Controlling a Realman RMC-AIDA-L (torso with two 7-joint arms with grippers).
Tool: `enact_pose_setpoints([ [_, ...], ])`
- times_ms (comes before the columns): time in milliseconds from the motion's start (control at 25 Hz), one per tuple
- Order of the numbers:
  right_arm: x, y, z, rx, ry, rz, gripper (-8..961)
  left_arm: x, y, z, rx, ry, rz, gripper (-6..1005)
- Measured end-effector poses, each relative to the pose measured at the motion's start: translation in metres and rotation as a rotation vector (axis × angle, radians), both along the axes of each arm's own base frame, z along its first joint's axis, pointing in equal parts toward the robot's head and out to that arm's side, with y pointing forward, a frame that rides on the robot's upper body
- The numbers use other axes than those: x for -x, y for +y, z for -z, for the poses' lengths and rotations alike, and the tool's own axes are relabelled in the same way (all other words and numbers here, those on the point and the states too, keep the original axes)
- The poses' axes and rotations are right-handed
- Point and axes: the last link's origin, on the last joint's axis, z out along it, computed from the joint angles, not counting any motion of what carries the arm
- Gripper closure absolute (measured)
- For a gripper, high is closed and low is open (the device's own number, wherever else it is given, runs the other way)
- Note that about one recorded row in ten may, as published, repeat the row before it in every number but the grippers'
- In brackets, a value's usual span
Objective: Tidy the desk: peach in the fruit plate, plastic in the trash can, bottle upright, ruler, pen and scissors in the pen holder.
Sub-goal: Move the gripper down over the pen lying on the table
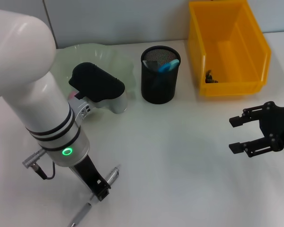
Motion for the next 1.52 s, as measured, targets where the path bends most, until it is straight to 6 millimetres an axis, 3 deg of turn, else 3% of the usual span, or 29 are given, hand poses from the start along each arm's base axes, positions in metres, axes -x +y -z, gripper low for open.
enact_pose_setpoints([
  [240,0.0015,-0.0003,-0.0012,0.004,0.001,-0.005,208,-0.0005,0.0001,0.0003,0.005,0.000,0.009,796],
  [480,0.0012,-0.0006,-0.0015,0.004,0.001,-0.003,209,-0.0023,0.0006,0.0002,0.005,-0.005,0.019,791],
  [680,0.0018,-0.0001,-0.0024,0.001,0.000,0.001,209,-0.0024,0.0002,0.0001,0.007,-0.003,0.022,678],
  [1520,0.0020,-0.0001,-0.0024,0.000,0.000,0.004,209,0.0034,-0.0007,0.0049,0.003,0.018,0.047,693],
])
